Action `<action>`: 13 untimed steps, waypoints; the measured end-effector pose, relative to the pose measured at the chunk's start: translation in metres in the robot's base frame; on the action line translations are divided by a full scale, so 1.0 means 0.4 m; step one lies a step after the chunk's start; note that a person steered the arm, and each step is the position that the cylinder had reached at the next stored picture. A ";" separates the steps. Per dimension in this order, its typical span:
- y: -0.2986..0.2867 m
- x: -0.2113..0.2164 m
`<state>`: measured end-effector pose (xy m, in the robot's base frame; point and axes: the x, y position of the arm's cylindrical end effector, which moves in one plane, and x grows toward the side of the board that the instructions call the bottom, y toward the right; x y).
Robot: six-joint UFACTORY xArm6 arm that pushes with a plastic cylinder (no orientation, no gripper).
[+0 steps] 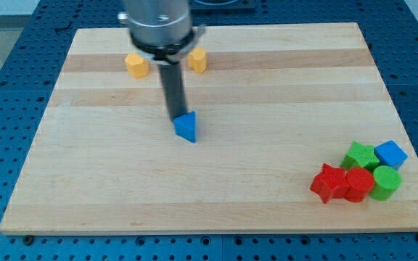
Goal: Move blue triangle left to the green star
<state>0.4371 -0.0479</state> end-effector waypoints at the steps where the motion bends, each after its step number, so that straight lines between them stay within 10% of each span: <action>1: 0.080 0.000; 4: -0.060 -0.004; 13: 0.223 0.059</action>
<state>0.4605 0.0414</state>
